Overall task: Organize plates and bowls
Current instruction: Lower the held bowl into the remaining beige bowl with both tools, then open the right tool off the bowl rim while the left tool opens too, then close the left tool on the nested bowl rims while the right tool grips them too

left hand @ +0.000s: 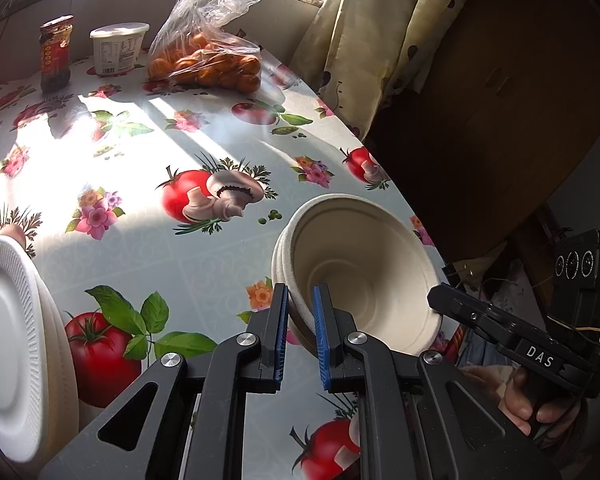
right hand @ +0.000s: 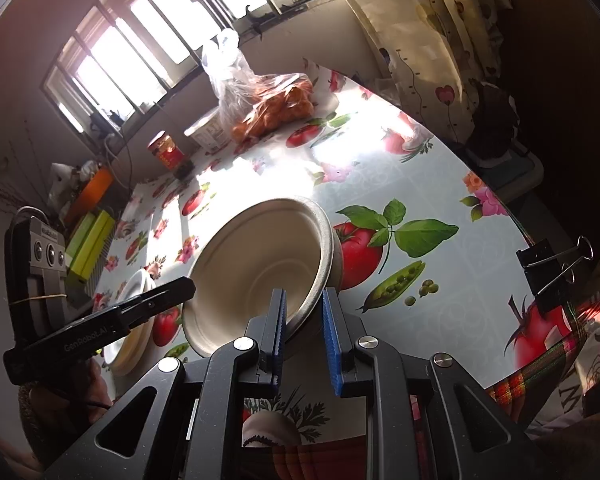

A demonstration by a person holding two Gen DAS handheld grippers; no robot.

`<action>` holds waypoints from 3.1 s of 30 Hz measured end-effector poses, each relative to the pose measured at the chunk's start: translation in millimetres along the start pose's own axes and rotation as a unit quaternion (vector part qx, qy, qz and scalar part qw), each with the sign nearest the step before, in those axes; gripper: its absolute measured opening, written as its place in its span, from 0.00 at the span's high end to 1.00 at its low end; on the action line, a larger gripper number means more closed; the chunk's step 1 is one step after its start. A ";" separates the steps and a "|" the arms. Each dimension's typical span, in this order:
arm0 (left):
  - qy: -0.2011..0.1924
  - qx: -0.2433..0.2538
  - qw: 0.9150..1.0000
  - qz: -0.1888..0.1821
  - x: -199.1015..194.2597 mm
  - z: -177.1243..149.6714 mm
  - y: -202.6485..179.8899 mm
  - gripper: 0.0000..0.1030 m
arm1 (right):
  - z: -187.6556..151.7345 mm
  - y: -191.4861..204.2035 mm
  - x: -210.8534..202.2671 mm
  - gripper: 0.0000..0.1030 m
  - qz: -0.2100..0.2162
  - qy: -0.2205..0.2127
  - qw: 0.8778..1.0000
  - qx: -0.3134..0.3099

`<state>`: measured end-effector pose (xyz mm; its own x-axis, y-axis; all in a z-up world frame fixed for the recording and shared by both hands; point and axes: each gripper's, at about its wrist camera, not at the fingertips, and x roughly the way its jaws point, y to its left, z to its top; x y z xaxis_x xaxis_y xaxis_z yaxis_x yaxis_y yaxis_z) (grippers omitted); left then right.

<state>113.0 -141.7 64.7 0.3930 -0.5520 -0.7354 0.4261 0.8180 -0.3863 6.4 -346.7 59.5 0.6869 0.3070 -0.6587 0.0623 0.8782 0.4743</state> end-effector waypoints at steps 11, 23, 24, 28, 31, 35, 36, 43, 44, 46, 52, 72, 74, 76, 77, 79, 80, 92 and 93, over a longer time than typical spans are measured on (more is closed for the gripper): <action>0.000 0.000 1.000 0.001 0.4 -0.3 -0.1 0.87 | -0.3 1.0 -0.3 0.82 0.002 0.000 1.000 0.002; 0.001 0.004 1.000 0.004 2.7 -0.6 -0.9 0.81 | 2.6 -5.2 2.8 0.69 -0.003 0.000 1.000 0.003; 0.002 0.004 1.000 0.004 2.6 -0.6 -0.3 0.79 | 2.6 -5.1 2.8 0.69 -0.003 0.000 1.000 0.003; 0.002 0.004 1.000 0.004 3.6 -0.9 -0.4 0.78 | 2.3 -4.8 2.8 0.65 -0.003 0.001 1.000 0.003; 0.003 0.004 1.000 0.006 3.8 -1.3 -1.1 0.78 | 2.2 -4.6 2.8 0.63 -0.004 0.000 1.000 0.002; 0.005 0.005 1.000 0.006 4.7 -1.7 -1.2 0.77 | 1.9 -4.4 2.9 0.59 -0.005 0.000 1.000 0.001; 0.005 0.004 1.000 0.006 4.9 -1.8 -0.9 0.74 | 2.9 -4.6 2.8 0.59 -0.007 0.000 1.000 0.000; 0.002 -0.007 1.000 0.007 5.0 -1.2 3.4 0.56 | 5.6 -2.9 1.3 0.52 -0.066 -0.021 0.996 -0.049; 0.001 -0.009 1.000 0.008 4.8 -1.1 4.2 0.56 | 5.5 -2.0 0.9 0.52 -0.075 -0.023 0.995 -0.059; 0.002 -0.012 1.000 0.006 4.8 -1.0 4.8 0.56 | 6.7 -4.1 1.3 0.52 -0.070 -0.023 0.995 -0.061; 0.009 -0.012 1.000 0.013 9.7 0.0 2.8 0.56 | 9.8 -8.9 6.3 0.52 -0.074 -0.019 0.995 -0.061; 0.008 0.005 0.999 0.044 18.3 -0.3 -3.5 0.56 | 12.8 3.0 22.7 0.58 -0.060 -0.001 0.994 -0.088; 0.008 0.006 0.999 0.046 19.3 0.0 -3.6 0.56 | 12.6 4.0 23.4 0.58 -0.061 -0.001 0.994 -0.088; 0.009 0.004 0.999 0.046 20.6 -0.6 -3.4 0.56 | 12.2 4.2 24.3 0.59 -0.060 0.001 0.994 -0.087; 0.011 0.004 0.999 0.045 21.5 -0.7 -3.2 0.56 | 12.0 4.5 24.6 0.60 -0.060 0.002 0.994 -0.087; 0.013 0.004 0.999 0.045 23.0 -0.9 -3.6 0.62 | 11.5 5.0 25.1 0.65 -0.061 0.002 0.994 -0.087; 0.014 0.005 0.999 0.044 23.6 -1.0 -3.6 0.66 | 11.4 5.0 25.5 0.67 -0.061 0.002 0.994 -0.086; 0.015 0.009 0.999 0.040 25.8 -2.2 -7.1 0.75 | 10.9 5.0 26.9 0.74 -0.057 0.003 0.995 -0.082; 0.015 0.009 0.999 0.040 25.8 -2.3 -7.2 0.75 | 11.0 4.9 27.0 0.74 -0.058 0.003 0.995 -0.082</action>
<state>118.2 -161.5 47.2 0.4016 -0.4795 -0.7802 0.4083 0.8563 -0.3162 33.1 -338.1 50.4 0.6772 0.2028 -0.7073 0.0211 0.9555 0.2942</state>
